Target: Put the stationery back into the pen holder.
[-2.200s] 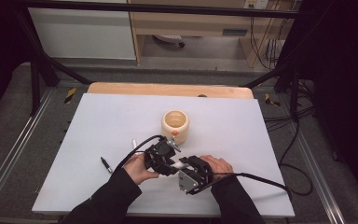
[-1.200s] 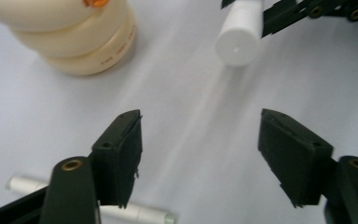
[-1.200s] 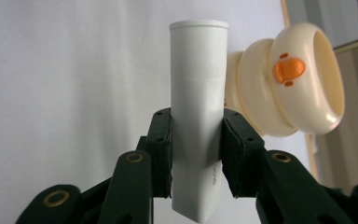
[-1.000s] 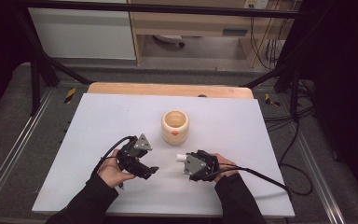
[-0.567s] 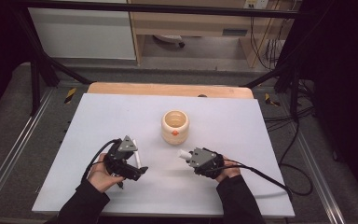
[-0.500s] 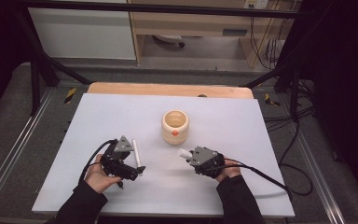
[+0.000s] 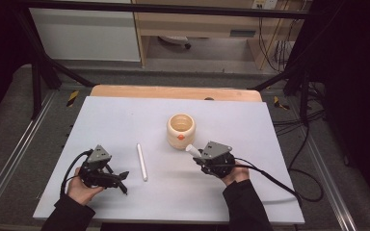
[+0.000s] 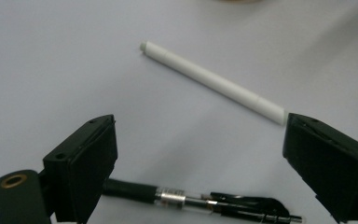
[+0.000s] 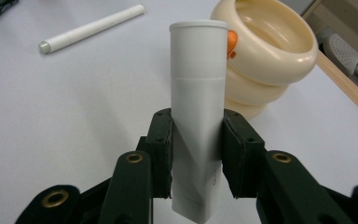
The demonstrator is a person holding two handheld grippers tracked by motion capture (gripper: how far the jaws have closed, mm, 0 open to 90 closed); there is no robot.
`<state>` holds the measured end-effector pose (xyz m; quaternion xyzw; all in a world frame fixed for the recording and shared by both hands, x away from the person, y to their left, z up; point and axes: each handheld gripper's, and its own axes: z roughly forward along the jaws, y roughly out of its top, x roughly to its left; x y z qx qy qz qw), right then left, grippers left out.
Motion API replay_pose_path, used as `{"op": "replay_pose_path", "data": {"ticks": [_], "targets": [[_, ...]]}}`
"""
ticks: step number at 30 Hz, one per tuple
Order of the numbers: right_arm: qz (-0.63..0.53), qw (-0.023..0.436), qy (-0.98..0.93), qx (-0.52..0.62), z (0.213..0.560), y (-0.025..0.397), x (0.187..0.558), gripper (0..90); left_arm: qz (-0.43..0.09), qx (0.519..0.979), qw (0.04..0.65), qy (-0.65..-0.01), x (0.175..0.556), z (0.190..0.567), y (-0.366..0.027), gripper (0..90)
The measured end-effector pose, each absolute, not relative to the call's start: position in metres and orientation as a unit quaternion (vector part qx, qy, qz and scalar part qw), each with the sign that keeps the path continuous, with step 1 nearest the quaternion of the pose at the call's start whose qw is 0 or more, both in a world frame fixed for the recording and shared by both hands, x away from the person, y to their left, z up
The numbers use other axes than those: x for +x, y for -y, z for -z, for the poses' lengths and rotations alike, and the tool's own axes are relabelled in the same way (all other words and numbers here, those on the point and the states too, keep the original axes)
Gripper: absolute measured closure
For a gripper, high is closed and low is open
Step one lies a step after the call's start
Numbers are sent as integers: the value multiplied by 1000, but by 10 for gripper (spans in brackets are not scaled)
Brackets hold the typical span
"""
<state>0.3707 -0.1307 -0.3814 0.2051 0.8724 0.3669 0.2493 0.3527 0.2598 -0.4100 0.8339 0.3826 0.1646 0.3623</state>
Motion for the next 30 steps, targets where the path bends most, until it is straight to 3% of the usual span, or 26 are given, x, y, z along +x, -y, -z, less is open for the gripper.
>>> {"op": "replay_pose_path", "data": {"ticks": [16, 30], "targets": [[-437, 221, -817, 304, 368, 132, 389, 665, -157, 819, 367, -412, 341, 430, -293, 99], [-491, 199, -772, 352, 351, 119, 414, 666, -153, 817, 369, -415, 341, 434, -296, 100]]}}
